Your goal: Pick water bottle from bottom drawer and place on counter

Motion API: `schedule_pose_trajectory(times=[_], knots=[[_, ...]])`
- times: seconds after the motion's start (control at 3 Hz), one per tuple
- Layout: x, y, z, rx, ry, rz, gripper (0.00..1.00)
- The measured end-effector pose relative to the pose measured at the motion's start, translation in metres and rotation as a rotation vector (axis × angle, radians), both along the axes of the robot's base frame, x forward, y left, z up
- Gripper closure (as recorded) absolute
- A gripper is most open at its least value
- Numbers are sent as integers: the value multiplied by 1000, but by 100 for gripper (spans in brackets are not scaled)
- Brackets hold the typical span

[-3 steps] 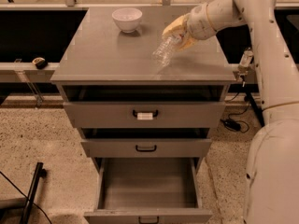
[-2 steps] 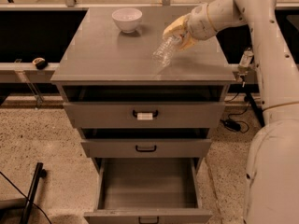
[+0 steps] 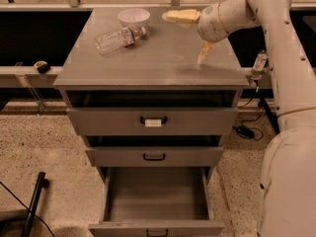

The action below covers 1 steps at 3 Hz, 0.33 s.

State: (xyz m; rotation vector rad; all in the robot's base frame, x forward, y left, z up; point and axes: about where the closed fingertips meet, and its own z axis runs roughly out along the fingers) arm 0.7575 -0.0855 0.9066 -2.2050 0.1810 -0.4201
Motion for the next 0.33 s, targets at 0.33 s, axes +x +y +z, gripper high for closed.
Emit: schedule_pose_trajectory(times=[0.33], knots=[[0, 0, 0, 0, 0, 0, 0]])
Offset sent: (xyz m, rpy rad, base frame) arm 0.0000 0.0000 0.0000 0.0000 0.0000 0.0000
